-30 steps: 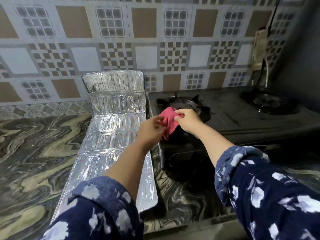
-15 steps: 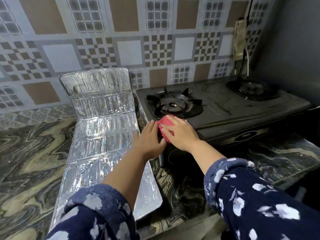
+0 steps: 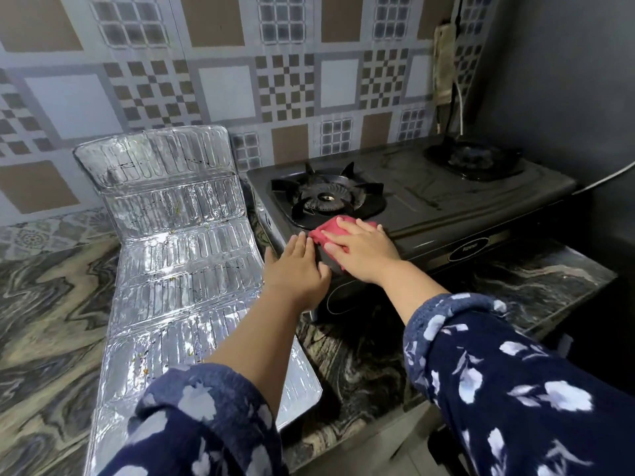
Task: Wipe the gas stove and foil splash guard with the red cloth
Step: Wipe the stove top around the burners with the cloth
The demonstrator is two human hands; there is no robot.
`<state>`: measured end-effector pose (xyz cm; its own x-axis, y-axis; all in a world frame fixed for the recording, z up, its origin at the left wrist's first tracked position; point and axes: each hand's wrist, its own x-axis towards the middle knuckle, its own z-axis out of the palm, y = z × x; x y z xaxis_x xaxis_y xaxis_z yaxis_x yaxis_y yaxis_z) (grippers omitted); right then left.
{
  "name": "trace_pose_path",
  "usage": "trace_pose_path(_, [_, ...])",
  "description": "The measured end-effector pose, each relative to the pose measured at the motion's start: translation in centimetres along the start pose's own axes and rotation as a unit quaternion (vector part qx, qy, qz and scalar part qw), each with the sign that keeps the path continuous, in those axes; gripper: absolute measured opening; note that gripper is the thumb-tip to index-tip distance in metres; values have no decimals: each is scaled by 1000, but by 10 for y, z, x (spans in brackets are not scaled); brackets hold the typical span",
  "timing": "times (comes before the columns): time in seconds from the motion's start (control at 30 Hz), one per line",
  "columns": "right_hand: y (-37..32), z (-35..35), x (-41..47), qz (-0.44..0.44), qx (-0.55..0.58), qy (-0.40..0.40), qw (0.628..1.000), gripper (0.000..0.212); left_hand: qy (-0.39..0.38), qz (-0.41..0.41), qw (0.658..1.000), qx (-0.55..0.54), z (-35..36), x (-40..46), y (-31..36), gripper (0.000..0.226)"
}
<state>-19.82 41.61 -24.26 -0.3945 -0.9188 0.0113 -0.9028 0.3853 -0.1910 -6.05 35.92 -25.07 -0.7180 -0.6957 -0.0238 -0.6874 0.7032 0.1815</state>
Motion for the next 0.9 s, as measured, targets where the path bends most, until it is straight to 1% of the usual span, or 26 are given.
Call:
trace_pose_path(0.2, [15,2,-5,-35,30,15,999,42,6,-16,1000,4,1,-2,5,64])
trace_pose_path(0.33, [20,3,-2,-50,23,12,998,42,12,-33,999,19,3,-3,11,64])
trace_pose_path(0.47, [29,1,2,-79,25,5,997,42,35,-56,998,19,8,-2,15,65])
trace_pose_path(0.57, [45,-2,3,-107,19,13,994,43,59,-91,994,33,10,0,24,67])
trace_pose_path(0.67, [68,-5,2,-135,17,30,990,41,86,-120,989,29,13,6,45,62])
trace_pose_path(0.9, [137,-11,14,-170,8,31,985,43,135,-110,984,23,28,28,118,54])
